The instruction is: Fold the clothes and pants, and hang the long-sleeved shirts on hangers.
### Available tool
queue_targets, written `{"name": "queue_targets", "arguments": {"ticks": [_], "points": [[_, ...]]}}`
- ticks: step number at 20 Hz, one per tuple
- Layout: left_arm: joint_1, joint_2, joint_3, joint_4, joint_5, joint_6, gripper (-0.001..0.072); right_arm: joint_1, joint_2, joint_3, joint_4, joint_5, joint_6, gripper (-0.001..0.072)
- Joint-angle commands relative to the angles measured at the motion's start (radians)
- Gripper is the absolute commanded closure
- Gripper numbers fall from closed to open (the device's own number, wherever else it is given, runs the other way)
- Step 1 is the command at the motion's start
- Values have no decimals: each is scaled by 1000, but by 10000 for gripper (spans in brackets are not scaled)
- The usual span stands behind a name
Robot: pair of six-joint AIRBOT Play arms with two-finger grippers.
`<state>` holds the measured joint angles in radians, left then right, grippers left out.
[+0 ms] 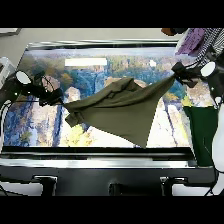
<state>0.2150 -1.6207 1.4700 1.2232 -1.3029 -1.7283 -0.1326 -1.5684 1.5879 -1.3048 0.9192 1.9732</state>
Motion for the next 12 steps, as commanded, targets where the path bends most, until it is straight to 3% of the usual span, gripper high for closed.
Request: {"name": "queue_targets", "arguments": {"ticks": [1,4,6,10,12], "points": [[-3,-1,-31,1,-18,1,692,-11,-23,25,49,150,-55,231],[6,3,-29,1,-37,5,692,-82,68,21,45,342,-356,200],[11,9,-29,1,-43,5,692,-146,115,-38,75,436,-460,202],[12,11,-29,0,-43,4,692,-143,195,-447,364,478,-504,226],[12,11,-29,0,-44,4,692,-67,201,-631,365,466,-510,229]]}}
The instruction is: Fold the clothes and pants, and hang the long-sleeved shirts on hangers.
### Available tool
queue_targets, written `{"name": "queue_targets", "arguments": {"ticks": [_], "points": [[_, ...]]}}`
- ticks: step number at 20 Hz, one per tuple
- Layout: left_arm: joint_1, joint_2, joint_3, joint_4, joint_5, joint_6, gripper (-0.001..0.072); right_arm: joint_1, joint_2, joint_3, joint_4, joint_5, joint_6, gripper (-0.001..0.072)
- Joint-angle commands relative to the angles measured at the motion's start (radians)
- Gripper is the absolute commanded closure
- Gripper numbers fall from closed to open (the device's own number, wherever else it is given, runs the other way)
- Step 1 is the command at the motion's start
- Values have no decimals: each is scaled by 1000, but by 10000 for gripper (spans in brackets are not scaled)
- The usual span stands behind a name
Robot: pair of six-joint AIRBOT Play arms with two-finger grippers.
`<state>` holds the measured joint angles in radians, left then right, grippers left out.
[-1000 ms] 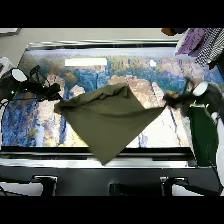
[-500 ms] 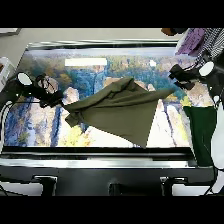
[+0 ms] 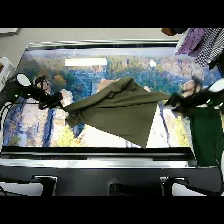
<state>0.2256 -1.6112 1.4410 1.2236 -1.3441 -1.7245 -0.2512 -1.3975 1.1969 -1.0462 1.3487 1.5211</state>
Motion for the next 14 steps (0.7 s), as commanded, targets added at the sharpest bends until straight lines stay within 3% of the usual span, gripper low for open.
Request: {"name": "queue_targets", "arguments": {"ticks": [1,7,12,13,14], "points": [[2,2,0,0,-3,0,692,94,30,-306,83,8,-58,228],[2,2,0,0,-3,0,692,273,31,-433,-6,-109,62,227],[2,2,0,0,-2,0,692,275,30,-433,-3,-127,60,228],[2,2,0,0,-2,0,692,275,30,-433,0,-138,61,296],[2,2,0,0,-2,0,692,275,30,-433,7,-150,61,461]]}}
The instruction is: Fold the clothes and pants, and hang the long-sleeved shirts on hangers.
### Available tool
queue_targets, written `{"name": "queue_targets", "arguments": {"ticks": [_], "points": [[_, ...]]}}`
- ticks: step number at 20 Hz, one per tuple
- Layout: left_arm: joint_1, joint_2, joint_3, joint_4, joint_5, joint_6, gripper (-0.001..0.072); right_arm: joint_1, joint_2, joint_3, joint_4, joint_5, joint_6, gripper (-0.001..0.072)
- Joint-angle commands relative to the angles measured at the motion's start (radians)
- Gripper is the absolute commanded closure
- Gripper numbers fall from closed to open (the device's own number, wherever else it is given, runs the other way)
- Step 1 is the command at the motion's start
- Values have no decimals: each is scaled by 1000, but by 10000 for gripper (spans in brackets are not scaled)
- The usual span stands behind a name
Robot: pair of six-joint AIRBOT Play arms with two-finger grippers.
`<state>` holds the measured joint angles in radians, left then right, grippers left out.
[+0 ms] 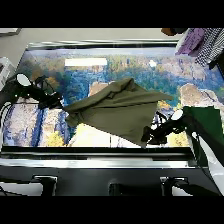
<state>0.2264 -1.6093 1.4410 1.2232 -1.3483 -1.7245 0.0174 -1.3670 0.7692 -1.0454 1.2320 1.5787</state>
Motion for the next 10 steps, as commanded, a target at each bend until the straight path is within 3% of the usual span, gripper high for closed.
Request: {"name": "queue_targets", "arguments": {"ticks": [1,2,6,10], "points": [[1,0,0,0,2,0,692,6,0,-5,25,-45,-4,604],[1,0,0,0,2,0,692,6,0,-5,53,-50,-27,684],[4,41,7,-3,16,5,693,3,66,66,142,-44,-87,686],[32,182,151,-6,21,132,693,4,225,433,81,-40,-87,686]]}}
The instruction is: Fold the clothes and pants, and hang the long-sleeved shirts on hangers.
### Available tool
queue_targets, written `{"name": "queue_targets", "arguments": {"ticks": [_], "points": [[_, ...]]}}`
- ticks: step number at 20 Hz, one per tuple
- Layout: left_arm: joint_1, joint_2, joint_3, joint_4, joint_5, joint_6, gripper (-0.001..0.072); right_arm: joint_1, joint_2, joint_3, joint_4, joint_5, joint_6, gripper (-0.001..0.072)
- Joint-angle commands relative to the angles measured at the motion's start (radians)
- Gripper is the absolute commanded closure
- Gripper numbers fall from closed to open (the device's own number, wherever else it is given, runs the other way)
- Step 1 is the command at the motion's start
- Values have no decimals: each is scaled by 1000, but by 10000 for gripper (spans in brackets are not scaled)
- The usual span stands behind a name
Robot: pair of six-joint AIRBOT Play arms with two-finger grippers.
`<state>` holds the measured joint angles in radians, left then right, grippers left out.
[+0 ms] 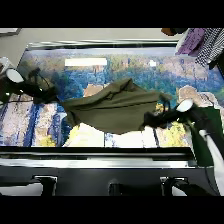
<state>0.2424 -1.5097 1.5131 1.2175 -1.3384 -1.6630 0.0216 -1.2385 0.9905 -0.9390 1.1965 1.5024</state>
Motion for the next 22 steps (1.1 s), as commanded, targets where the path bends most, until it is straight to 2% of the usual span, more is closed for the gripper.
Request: {"name": "queue_targets", "arguments": {"ticks": [1,4,6,10,13,15,17,20,22], "points": [[31,136,129,7,19,66,693,0,144,317,-63,-27,-3,686],[74,336,223,7,84,-10,693,0,302,585,-184,-134,9,686],[95,493,230,7,145,-32,693,0,410,663,-232,-230,25,686],[101,747,230,42,216,-38,693,0,569,673,-341,-354,130,685],[101,853,230,158,265,-99,693,0,598,673,-348,-376,144,685],[101,867,230,225,278,-140,693,0,583,673,-348,-373,145,685],[101,840,220,229,276,-144,693,0,526,673,-349,-333,223,686],[96,738,177,202,273,-137,693,0,361,673,-349,-167,336,685],[77,626,142,181,274,-108,693,0,204,673,-339,-85,373,685]]}}
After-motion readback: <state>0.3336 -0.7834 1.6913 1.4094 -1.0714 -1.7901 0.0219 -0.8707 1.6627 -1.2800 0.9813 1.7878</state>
